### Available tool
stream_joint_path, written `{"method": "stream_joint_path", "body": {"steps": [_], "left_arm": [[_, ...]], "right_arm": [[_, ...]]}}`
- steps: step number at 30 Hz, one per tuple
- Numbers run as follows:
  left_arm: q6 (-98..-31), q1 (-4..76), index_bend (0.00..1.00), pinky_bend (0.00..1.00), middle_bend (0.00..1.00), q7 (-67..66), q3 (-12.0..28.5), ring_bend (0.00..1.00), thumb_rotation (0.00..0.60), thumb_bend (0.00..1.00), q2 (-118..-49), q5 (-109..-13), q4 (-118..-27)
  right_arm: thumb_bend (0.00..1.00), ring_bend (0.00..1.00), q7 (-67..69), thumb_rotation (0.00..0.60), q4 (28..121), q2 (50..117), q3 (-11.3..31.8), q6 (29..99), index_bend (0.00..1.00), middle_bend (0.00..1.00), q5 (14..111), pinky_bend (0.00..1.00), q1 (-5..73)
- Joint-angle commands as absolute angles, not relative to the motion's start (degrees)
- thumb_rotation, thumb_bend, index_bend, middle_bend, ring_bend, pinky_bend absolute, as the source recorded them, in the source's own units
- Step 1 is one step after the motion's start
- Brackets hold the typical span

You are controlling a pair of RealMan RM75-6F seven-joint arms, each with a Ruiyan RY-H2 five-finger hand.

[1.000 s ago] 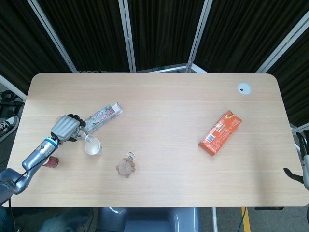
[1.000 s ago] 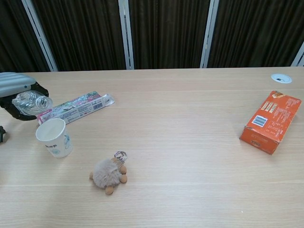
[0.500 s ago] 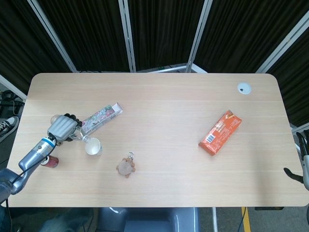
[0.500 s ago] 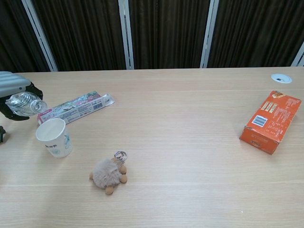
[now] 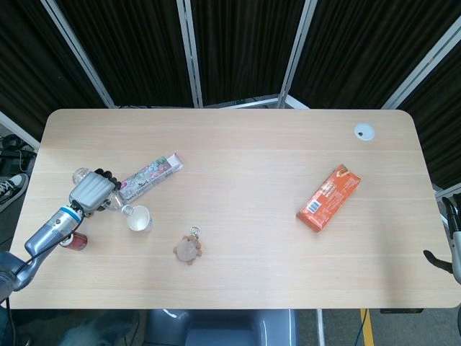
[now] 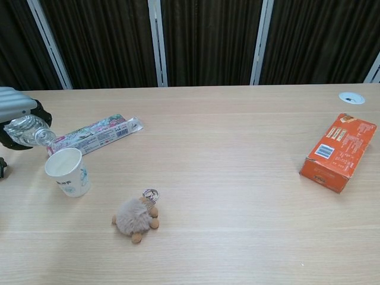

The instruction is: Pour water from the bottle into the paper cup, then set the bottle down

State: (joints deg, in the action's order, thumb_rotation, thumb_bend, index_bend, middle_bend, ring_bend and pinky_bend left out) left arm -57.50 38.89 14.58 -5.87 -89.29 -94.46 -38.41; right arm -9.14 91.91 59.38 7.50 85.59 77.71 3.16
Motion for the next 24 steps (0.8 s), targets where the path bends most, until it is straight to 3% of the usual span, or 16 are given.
{"method": "stream_joint_path", "body": {"steps": [1, 24], "left_arm": [[-57.39, 38.99, 0.62, 0.34, 0.50, 14.16, -5.79, 0.31, 0.600, 0.50, -89.20, -94.35, -38.58], [-58.63, 38.90, 0.62, 0.34, 0.50, 10.74, -5.82, 0.31, 0.600, 0.50, -89.26, -94.51, -37.93]], "right_arm": [[0.00, 0.00, -9.12, 0.600, 91.91, 59.39, 7.50, 85.55, 0.00, 0.00, 77.71, 0.00, 3.18], [0.00, 0.00, -9.09, 0.600, 91.97, 59.32, 7.46, 85.40, 0.00, 0.00, 77.63, 0.00, 3.19]]}}
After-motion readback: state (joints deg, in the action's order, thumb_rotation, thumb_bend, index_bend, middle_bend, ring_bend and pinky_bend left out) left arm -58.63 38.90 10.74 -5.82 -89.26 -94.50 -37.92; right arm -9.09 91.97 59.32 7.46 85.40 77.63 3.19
